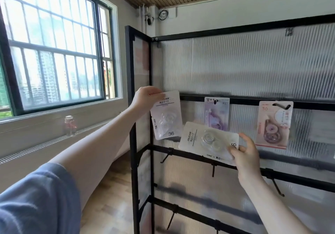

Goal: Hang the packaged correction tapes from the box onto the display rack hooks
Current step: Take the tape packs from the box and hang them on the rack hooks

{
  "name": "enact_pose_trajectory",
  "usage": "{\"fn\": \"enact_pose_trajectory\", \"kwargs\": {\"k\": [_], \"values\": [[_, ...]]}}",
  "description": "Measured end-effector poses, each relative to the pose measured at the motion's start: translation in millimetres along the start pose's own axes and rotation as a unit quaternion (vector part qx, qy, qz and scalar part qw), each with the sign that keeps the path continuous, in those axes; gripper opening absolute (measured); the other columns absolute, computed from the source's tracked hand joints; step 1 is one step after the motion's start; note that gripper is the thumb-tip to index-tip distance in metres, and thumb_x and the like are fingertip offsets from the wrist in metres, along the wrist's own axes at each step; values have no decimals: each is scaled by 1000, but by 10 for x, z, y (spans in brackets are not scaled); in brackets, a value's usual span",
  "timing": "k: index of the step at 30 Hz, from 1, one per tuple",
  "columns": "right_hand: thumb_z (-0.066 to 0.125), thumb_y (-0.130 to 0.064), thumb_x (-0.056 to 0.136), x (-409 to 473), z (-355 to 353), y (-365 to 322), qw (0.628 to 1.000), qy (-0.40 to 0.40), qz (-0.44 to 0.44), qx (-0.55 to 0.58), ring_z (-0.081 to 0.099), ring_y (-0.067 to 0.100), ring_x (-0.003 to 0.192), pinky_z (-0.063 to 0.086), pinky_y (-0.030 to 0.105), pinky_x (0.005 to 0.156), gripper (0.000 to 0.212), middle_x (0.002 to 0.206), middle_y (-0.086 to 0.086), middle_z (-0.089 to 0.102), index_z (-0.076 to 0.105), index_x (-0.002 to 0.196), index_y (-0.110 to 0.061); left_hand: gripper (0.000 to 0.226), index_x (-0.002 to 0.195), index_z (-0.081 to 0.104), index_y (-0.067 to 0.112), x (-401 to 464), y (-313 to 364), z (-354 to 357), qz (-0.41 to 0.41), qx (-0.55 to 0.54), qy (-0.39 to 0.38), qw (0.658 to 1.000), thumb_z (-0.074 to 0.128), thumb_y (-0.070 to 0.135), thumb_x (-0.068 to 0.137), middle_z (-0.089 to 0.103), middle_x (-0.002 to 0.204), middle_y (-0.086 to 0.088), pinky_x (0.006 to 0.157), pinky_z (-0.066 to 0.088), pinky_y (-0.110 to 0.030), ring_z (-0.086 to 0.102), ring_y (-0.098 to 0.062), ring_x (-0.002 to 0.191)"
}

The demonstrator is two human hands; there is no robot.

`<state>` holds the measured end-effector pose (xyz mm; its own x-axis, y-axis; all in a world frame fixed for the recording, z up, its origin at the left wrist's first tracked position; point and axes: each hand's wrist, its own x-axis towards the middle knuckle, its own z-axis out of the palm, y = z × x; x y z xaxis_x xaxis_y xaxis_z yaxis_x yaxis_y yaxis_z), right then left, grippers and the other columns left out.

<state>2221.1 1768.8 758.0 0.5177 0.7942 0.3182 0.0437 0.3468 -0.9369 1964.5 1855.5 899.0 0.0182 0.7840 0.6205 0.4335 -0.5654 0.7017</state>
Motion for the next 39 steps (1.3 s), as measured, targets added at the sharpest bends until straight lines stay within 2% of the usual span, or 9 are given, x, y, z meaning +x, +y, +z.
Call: {"fn": "enact_pose_trajectory", "kwargs": {"k": [5, 11, 14, 18, 26, 29, 32, 37, 39], "values": [[54, 3, 89, 8, 118, 12, 1000, 2, -3, 12, 54, 23, 76, 42, 30, 64, 47, 80, 9, 60, 47, 125, -26, 4, 85, 71, 19, 100, -152, 27, -4, -15, -7, 1000, 69, 19, 82, 68, 92, -4, 85, 50, -33, 61, -16, 88], [52, 6, 89, -32, 184, 38, 1000, 6, 3, 15, 57, 18, 71, 43, 27, 63, 47, 80, 6, 62, 47, 123, -25, 2, 81, 70, 20, 202, -305, 85, -11, -37, -10, 999, 69, 18, 81, 66, 83, 4, 82, 50, -30, 60, -12, 82], [52, 6, 89, -52, 173, 54, 1000, 4, 11, 20, 60, 15, 77, 46, 25, 64, 47, 88, 5, 65, 46, 126, -24, 2, 83, 70, 21, 241, -366, 139, -17, -39, -18, 999, 70, 20, 81, 66, 82, 7, 79, 49, -26, 60, -10, 80], [52, 6, 90, -38, 152, 73, 999, 8, 15, 29, 61, 11, 80, 44, 23, 62, 47, 87, 0, 64, 46, 128, -22, 9, 74, 68, 26, 278, -438, 210, -22, -48, -19, 998, 71, 20, 80, 65, 79, 11, 78, 49, -26, 59, -9, 79], [53, 4, 90, 19, 150, 177, 999, 17, 20, 22, 62, 22, 94, 48, 33, 75, 48, 101, 8, 65, 47, 128, -24, 5, 82, 67, 22, 328, -455, 170, 27, -67, 38, 997, 66, 19, 85, 65, 80, 12, 74, 50, -24, 61, -7, 79], [53, 5, 89, 23, 166, 227, 1000, 17, 19, 12, 61, 22, 92, 47, 33, 76, 48, 100, 10, 64, 47, 129, -23, 4, 83, 68, 21, 371, -517, 136, 14, -65, 22, 998, 65, 20, 85, 67, 81, 8, 72, 51, -25, 61, -9, 77], [53, 4, 89, 21, 187, 250, 1000, 16, 16, 13, 60, 22, 93, 46, 29, 71, 48, 101, 9, 63, 46, 130, -21, 6, 89, 68, 18, 398, -582, 136, 4, -69, -1, 998, 63, 20, 87, 67, 85, 6, 73, 51, -27, 61, -8, 76], [53, 4, 89, 52, 253, 274, 1000, 15, 15, 13, 60, 22, 94, 46, 30, 71, 47, 102, 9, 63, 47, 129, -21, 11, 94, 65, 15, 454, -598, 150, 10, -67, -26, 997, 54, 17, 94, 63, 85, 7, 68, 47, -20, 57, -5, 73], [54, 3, 89, 65, 269, 285, 1000, 16, 15, 15, 61, 21, 93, 47, 30, 70, 47, 100, 8, 63, 47, 128, -23, 12, 94, 65, 15, 486, -638, 162, 8, -60, -41, 997, 54, 17, 93, 63, 84, 8, 69, 47, -21, 57, -8, 75]]}}
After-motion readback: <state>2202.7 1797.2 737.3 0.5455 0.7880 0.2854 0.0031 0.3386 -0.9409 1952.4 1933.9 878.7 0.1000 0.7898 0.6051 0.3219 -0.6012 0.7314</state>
